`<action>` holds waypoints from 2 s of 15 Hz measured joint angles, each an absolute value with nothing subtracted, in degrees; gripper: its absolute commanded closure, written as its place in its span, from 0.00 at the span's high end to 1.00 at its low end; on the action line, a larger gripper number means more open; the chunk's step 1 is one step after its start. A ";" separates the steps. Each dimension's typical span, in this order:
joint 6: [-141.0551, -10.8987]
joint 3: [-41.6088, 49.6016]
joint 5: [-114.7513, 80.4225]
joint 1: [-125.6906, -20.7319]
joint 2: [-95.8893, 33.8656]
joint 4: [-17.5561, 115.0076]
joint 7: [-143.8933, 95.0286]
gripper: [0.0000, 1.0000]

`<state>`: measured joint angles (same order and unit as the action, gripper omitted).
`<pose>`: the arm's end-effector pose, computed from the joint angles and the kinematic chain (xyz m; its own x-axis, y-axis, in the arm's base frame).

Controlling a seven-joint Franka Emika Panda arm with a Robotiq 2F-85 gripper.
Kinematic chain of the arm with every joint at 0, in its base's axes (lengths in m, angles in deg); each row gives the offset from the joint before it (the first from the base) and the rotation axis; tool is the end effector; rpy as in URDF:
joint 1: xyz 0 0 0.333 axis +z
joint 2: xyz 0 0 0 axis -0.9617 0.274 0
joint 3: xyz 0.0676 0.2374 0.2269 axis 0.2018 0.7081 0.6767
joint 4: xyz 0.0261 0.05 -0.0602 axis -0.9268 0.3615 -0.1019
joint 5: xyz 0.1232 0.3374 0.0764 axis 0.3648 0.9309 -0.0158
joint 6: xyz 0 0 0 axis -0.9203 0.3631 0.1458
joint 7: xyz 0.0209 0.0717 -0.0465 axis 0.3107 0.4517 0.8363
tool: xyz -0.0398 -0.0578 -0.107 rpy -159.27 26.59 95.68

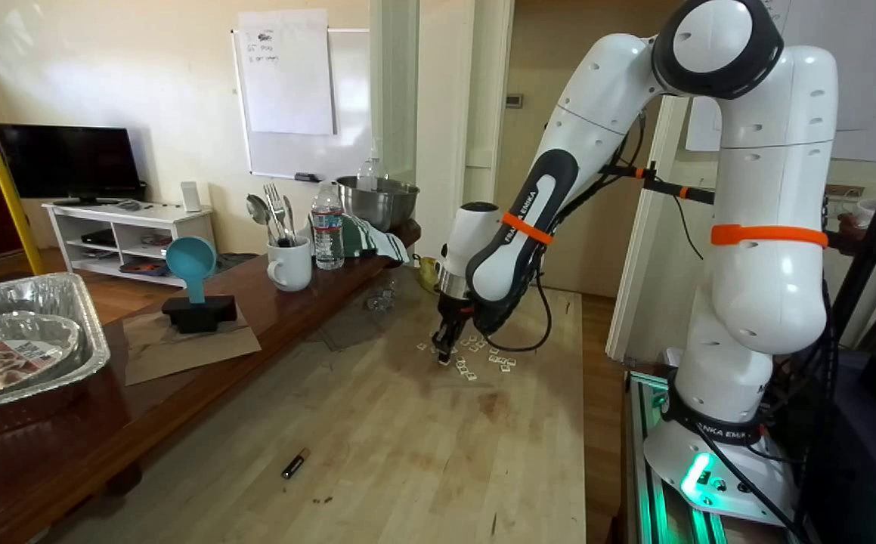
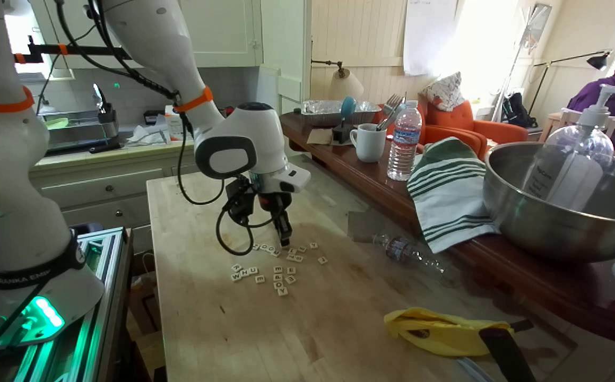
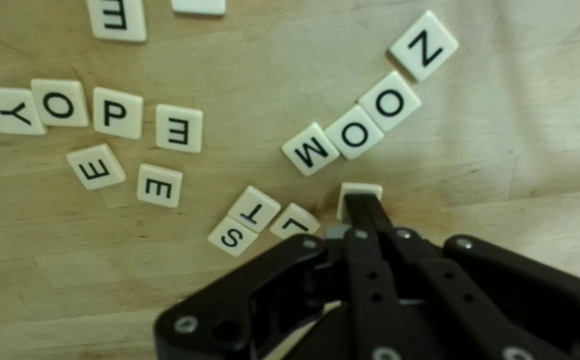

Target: Replace the r tile letter with the z tile letter, then move the a tile letter to the right

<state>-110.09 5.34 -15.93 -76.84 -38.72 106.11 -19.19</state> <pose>0.4470 -0.0404 0.2385 0.9832 -0.0501 0.1757 -0.0544 -0.9983 0.0195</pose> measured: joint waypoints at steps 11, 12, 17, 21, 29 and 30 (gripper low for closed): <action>-111.22 -2.23 -16.19 -79.18 -38.63 106.53 -19.21 0.00; -111.22 -2.92 -16.24 -79.48 -38.61 106.53 -19.21 0.00; -111.22 -4.13 -16.23 -80.87 -38.86 106.75 -19.21 0.00; -111.22 -5.00 -20.29 -80.39 -42.09 108.79 -21.34 0.00; -107.47 1.12 -23.57 -78.85 -52.51 114.27 -23.59 0.00; -106.44 2.37 -22.52 -78.09 -52.83 114.00 -23.31 0.00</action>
